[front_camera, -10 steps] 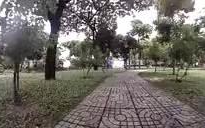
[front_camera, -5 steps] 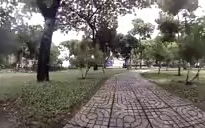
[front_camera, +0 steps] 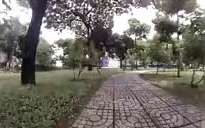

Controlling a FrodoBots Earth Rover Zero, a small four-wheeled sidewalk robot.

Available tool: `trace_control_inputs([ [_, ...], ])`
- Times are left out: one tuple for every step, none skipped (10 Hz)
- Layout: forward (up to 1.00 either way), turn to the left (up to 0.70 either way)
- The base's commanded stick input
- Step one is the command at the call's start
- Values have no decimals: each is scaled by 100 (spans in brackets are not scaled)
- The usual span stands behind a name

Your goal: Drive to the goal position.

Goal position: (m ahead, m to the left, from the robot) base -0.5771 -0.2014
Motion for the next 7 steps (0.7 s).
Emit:
trace_control_inputs([
  [100,-27],
  [100,-27],
  [100,-27],
  [100,-27],
  [100,-27],
  [100,-13],
  [100,0],
])
